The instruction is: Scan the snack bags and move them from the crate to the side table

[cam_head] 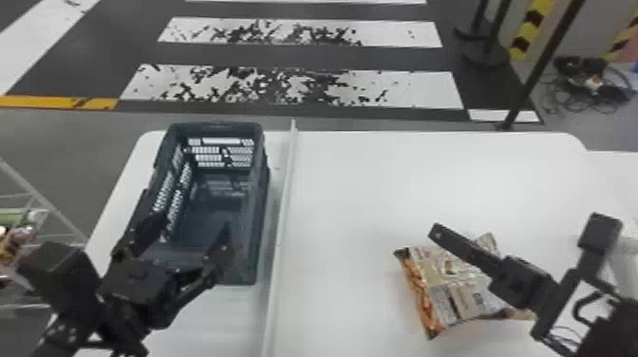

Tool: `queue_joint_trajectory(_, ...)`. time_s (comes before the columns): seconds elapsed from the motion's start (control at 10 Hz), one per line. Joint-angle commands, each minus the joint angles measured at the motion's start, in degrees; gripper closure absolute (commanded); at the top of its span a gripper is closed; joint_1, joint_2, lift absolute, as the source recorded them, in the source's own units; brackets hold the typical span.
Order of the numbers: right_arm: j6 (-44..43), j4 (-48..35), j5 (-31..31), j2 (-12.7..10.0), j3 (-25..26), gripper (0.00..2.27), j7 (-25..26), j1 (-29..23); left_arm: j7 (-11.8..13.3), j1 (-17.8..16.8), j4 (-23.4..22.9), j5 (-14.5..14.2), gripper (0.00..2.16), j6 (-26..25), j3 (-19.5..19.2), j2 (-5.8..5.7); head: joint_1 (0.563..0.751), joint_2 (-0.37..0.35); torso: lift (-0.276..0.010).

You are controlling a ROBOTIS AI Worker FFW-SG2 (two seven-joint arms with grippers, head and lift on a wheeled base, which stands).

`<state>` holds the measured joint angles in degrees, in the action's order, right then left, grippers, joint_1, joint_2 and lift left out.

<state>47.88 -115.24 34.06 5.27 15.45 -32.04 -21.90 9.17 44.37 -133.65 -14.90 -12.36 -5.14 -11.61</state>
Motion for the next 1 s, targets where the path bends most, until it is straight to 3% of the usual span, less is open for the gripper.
queue_joint_trajectory(0.0, -1.16, 2.03, -4.26, 0.00, -3.67, 2.24, 1.02, 1.86, -0.03, 0.37, -0.20, 0.40, 0.05, 0.44, 0.05, 0.18, 0.695, 0.056, -0.087)
queue_joint_trajectory(0.4, -0.45, 3.70, -15.16, 0.09, -11.93, 2.24, 7.08, 4.94, 0.24, 0.19, 0.32, 0.49, 0.05, 0.62, 0.13, 0.36, 0.695, 0.104, -0.087)
queue_joint_trajectory(0.6, 2.18, 0.45, -15.07, 0.18, -12.28, 2.24, 7.26, 3.18, 0.32, -0.25, 1.20, 0.49, 0.05, 0.97, 0.13, 0.27, 0.695, 0.118, -0.087)
queue_joint_trajectory(0.9, 4.82, -2.10, -15.16, 2.29, -12.46, 2.24, 7.17, -0.69, 0.50, -1.65, 2.87, -0.04, 0.05, 1.50, 0.22, 0.36, 0.695, 0.142, -0.087)
